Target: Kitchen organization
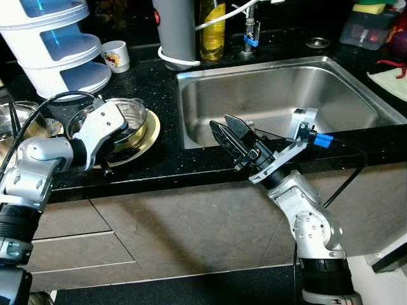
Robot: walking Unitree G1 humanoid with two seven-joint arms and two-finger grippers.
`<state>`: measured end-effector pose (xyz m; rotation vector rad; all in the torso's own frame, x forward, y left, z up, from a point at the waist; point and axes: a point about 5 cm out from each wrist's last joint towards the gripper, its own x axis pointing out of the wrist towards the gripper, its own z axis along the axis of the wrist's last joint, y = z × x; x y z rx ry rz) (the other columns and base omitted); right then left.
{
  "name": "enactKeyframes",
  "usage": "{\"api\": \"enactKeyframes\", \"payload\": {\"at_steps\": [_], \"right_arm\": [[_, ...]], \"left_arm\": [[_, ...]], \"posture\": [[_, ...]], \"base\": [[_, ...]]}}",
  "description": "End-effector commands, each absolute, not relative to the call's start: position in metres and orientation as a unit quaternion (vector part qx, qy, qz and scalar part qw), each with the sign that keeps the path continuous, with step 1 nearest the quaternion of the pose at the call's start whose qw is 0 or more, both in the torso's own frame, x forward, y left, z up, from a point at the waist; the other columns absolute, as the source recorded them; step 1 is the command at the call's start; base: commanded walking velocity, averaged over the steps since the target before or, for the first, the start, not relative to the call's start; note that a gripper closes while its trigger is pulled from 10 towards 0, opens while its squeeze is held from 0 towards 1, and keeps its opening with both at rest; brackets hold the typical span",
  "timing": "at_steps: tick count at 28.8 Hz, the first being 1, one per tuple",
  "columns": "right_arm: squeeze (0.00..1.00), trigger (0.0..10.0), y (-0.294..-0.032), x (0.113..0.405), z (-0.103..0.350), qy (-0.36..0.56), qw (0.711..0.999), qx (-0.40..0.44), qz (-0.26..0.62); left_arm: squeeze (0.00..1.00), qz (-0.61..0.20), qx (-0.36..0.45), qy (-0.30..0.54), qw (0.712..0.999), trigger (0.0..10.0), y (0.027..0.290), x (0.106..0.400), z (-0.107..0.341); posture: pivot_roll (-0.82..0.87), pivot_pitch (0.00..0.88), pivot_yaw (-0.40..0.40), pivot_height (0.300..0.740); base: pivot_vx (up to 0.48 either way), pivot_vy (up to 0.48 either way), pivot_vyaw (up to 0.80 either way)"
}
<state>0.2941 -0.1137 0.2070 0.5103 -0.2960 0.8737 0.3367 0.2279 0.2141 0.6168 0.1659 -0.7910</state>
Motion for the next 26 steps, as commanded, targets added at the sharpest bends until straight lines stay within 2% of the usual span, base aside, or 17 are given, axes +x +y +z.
{"api": "enactKeyframes", "payload": {"at_steps": [1,4,7,9,12,16,26], "right_arm": [[0.00,10.0,-0.108,0.292,0.209,-0.140,0.859,0.245,0.426],[0.00,10.0,-0.107,0.292,0.210,-0.140,0.860,0.245,0.424],[0.00,10.0,-0.107,0.294,0.210,-0.140,0.863,0.246,0.418],[0.00,10.0,-0.107,0.294,0.210,-0.140,0.863,0.246,0.418],[0.00,10.0,-0.109,0.298,0.210,-0.137,0.870,0.250,0.403],[0.00,10.0,-0.111,0.302,0.211,-0.132,0.878,0.256,0.383],[0.00,10.0,-0.114,0.305,0.214,-0.131,0.879,0.265,0.374]], "left_arm": [[0.00,-0.384,0.298,0.096,0.869,0.0,0.230,0.336,0.210],[0.00,-0.371,0.299,0.071,0.876,0.0,0.229,0.338,0.218],[0.00,-0.346,0.299,0.012,0.889,0.0,0.225,0.343,0.236],[0.00,-0.346,0.299,0.012,0.889,0.0,0.225,0.343,0.236],[0.00,-0.305,0.281,-0.086,0.906,0.0,0.219,0.348,0.267],[0.00,-0.295,0.261,-0.145,0.908,0.0,0.209,0.350,0.288],[0.00,-0.352,0.283,-0.117,0.885,0.0,0.186,0.360,0.272]], "posture": [[0.03,0.000,0.032,0.740],[0.03,0.000,0.032,0.740],[0.03,0.000,0.030,0.740],[0.03,0.000,0.030,0.740],[0.03,0.000,0.030,0.740],[0.03,0.000,0.029,0.740],[0.03,0.000,0.032,0.740]], "base": [[0.000,0.000,0.00],[0.000,0.000,0.00],[0.000,0.000,0.00],[0.000,0.000,0.00],[0.000,0.000,0.00],[0.000,0.000,0.00],[0.000,0.000,-0.72]]}}
